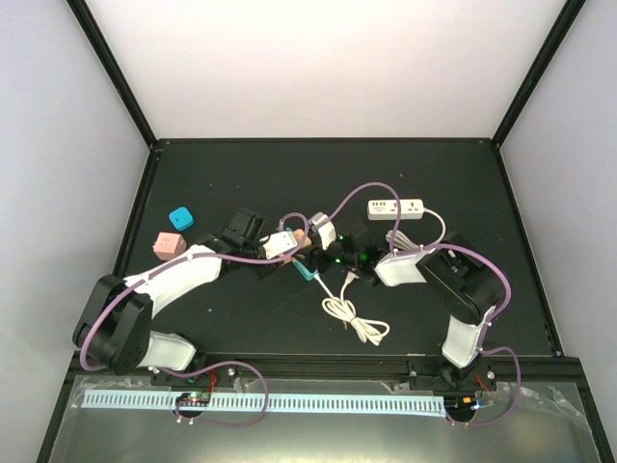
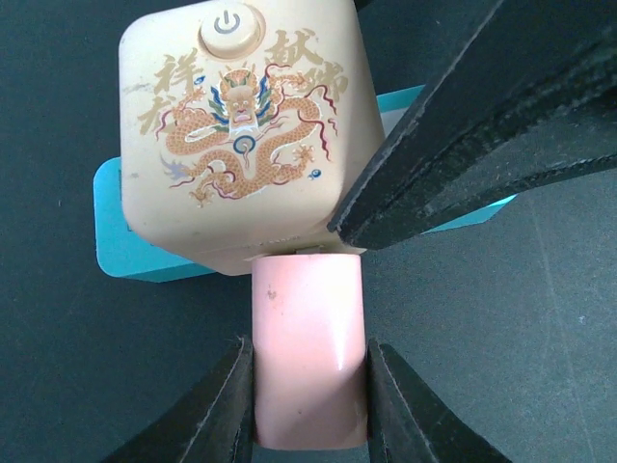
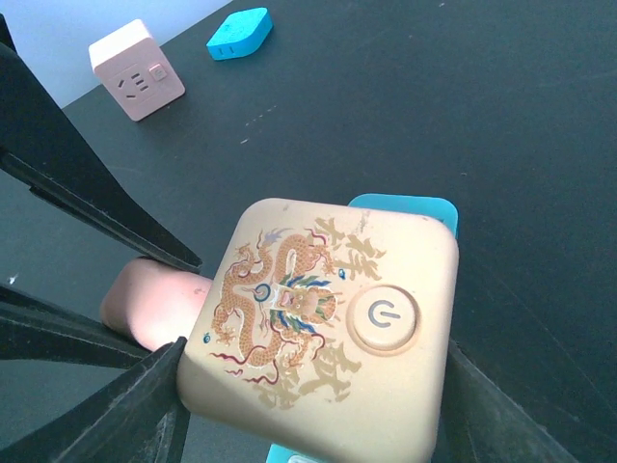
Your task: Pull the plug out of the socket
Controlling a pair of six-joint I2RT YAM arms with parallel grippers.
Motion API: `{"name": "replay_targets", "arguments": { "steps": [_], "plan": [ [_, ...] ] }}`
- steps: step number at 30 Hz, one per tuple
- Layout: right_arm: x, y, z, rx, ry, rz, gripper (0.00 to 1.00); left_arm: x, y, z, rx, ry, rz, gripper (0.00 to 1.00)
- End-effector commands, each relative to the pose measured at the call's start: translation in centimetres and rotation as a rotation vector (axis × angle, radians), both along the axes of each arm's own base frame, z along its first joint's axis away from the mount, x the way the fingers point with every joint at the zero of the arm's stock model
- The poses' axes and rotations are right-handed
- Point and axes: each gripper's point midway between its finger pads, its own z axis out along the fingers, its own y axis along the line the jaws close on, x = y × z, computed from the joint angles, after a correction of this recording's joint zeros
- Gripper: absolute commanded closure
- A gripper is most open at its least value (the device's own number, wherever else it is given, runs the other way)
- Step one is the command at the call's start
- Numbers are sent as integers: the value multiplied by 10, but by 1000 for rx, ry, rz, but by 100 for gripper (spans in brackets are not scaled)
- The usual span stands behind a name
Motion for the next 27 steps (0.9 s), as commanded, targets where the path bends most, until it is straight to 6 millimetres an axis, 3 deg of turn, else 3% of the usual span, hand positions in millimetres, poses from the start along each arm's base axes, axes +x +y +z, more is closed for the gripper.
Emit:
{"name": "replay_targets", "arguments": {
  "steps": [1, 5, 15, 22, 25, 27],
  "plan": [
    [28, -66, -67, -256, 71, -261, 67, -45, 28, -21, 113, 156, -42, 86],
    [29, -68, -68, -266, 69, -268, 68, -57, 22, -19, 75, 204, -67, 86],
    [36, -73, -61, -277, 52, -317, 79, -56, 43, -34, 173, 191, 5, 86],
    [37, -75, -61, -287, 40, -328, 88, -72, 23, -11, 56, 240, -45, 85],
    [38, -76, -61, -294, 43, -347, 98, -79, 17, -8, 31, 266, -54, 85],
    [39, -76, -60, -293, 43, -356, 99, -80, 16, -8, 33, 264, -58, 85]
  ]
}}
